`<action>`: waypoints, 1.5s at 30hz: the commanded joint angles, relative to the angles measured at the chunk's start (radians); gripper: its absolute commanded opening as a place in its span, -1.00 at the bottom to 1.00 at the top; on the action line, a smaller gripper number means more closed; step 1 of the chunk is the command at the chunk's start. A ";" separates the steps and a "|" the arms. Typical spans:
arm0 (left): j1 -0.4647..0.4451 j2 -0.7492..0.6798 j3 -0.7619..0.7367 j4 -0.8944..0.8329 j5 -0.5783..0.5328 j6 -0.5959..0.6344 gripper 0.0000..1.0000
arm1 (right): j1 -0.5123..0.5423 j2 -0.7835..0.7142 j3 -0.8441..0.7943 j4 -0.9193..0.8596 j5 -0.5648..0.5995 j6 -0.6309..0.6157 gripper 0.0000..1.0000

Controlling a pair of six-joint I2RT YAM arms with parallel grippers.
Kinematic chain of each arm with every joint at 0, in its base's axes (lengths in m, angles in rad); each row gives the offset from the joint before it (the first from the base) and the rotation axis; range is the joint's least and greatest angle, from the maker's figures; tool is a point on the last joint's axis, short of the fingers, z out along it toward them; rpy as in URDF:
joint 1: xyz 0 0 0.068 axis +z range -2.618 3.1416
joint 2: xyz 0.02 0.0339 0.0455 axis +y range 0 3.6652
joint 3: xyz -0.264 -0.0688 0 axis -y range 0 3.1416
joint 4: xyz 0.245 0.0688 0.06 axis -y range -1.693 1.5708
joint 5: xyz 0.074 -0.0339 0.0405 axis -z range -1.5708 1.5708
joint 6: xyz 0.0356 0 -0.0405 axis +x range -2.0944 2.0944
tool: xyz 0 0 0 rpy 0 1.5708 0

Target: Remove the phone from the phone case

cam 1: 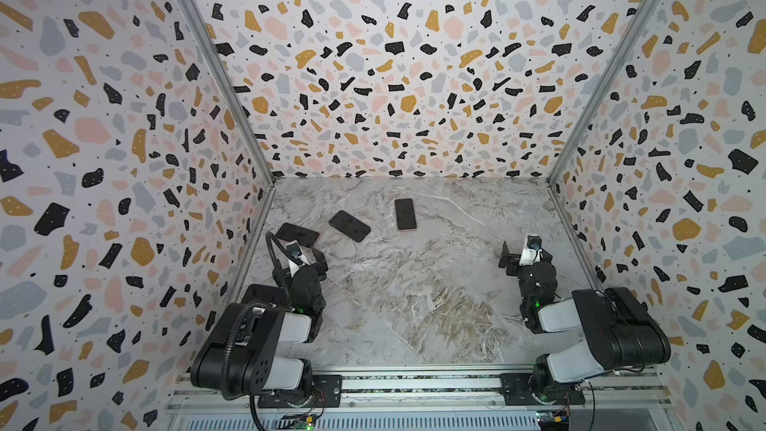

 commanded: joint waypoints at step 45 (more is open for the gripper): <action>-0.005 -0.052 -0.025 0.074 0.034 0.027 0.99 | 0.024 -0.066 0.007 -0.029 0.020 -0.021 0.99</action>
